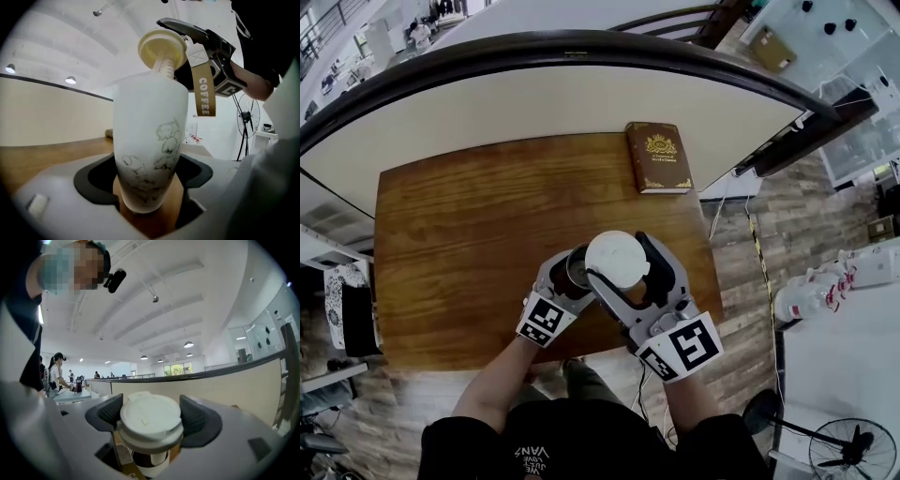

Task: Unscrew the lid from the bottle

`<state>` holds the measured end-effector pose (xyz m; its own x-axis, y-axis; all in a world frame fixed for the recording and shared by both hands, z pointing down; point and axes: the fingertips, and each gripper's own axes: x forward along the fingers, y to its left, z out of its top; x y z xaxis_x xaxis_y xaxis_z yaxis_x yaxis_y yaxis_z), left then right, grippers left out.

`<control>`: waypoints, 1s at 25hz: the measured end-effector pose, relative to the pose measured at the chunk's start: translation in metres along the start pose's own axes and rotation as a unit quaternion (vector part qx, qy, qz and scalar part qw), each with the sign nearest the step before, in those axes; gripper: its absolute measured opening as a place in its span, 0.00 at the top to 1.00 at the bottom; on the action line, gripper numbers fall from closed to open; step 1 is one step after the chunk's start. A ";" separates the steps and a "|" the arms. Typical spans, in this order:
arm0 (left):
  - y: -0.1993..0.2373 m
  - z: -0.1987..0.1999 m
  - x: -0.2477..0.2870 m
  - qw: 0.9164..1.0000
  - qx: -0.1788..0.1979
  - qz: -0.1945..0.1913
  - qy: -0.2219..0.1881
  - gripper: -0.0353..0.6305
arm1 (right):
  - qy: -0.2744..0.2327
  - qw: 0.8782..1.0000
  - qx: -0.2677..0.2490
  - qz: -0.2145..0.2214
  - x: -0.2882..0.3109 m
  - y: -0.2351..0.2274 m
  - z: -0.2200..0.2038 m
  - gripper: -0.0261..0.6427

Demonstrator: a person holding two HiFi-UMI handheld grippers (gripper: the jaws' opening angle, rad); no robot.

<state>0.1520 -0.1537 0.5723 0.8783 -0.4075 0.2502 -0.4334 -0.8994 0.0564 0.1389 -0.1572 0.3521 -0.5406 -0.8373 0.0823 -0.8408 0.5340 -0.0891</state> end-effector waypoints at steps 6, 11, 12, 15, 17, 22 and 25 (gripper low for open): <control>-0.001 -0.001 -0.006 0.999 -0.010 -0.030 0.009 0.39 | -0.028 0.999 0.006 -0.036 -0.022 0.003 0.029 0.43; 0.002 0.006 -0.031 0.999 -0.008 -0.035 -0.003 0.39 | -0.047 0.996 0.022 -0.073 -0.038 0.007 0.040 0.43; 0.002 0.009 -0.038 0.999 -0.006 -0.036 -0.005 0.39 | -0.051 0.995 0.024 -0.080 -0.042 0.009 0.042 0.43; 0.004 0.017 -0.063 0.999 0.000 -0.036 -0.012 0.39 | -0.060 0.993 0.030 -0.099 -0.054 0.018 0.047 0.43; 0.006 0.026 -0.080 0.999 0.002 -0.033 -0.023 0.39 | -0.065 0.991 0.033 -0.110 -0.061 0.025 0.050 0.43; 0.005 0.036 -0.123 0.999 0.011 -0.034 -0.031 0.39 | -0.070 0.988 0.038 -0.131 -0.073 0.049 0.049 0.43; 0.004 0.049 -0.146 0.998 0.007 -0.033 -0.045 0.39 | -0.070 0.987 0.042 -0.138 -0.076 0.067 0.043 0.43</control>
<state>0.0319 -0.1053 0.4888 0.9199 -0.3586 0.1584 -0.3709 -0.9270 0.0557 0.1253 -0.0630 0.2974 -0.2770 -0.9606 -0.0221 -0.9466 0.2768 -0.1653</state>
